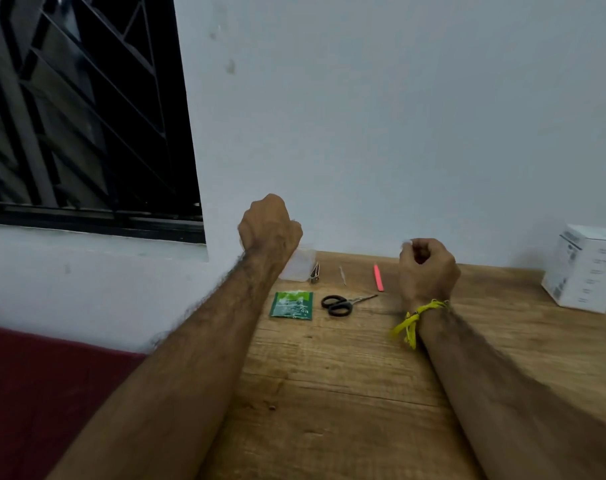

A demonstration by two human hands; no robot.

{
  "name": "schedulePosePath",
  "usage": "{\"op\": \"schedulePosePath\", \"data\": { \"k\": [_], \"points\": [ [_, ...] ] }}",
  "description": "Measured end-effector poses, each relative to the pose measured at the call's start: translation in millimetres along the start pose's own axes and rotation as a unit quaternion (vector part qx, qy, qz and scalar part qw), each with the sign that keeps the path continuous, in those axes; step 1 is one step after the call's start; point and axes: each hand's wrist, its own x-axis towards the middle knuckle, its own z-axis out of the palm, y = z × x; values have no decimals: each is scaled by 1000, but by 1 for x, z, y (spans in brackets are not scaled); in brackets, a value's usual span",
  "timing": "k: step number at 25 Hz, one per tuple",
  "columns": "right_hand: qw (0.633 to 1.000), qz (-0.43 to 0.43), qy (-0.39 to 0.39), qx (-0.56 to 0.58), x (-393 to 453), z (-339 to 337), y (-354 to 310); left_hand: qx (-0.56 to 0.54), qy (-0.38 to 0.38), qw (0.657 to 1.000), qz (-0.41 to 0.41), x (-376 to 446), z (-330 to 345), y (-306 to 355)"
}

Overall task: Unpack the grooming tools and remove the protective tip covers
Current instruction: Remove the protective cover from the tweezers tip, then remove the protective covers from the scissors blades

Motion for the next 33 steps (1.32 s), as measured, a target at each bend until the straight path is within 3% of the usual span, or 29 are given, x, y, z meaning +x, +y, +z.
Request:
{"op": "schedulePosePath", "data": {
  "k": [7,9,12,13,15,17,19,21,24,28,31,33],
  "points": [
    [1000,1,-8,7,0,4,3,100,-45,994,-16,8,27,5],
    [1000,16,-1,7,2,3,4,101,-25,995,6,5,23,5],
    [1000,27,-6,7,3,1,4,62,62,985,148,-18,13,16],
    [1000,28,-9,6,3,1,4,42,49,976,206,-33,14,22],
    [999,30,-13,4,2,-2,4,34,-103,966,236,-57,21,31],
    [999,27,-20,6,2,-7,4,84,-283,936,192,-69,30,35],
    [1000,22,-21,4,4,-11,4,145,-349,905,198,-73,32,36],
    [1000,24,-17,1,6,-15,5,133,-350,907,192,-74,32,38],
    [999,29,-17,5,7,-15,6,27,-372,920,124,-77,35,38],
    [999,33,-10,21,7,-13,0,-246,-335,909,25,-77,37,33],
    [999,35,-3,34,9,-16,-6,-442,-329,832,-60,-83,34,33],
    [998,43,-4,40,11,-19,-12,-485,-363,790,-99,-90,34,35]
  ]
}}
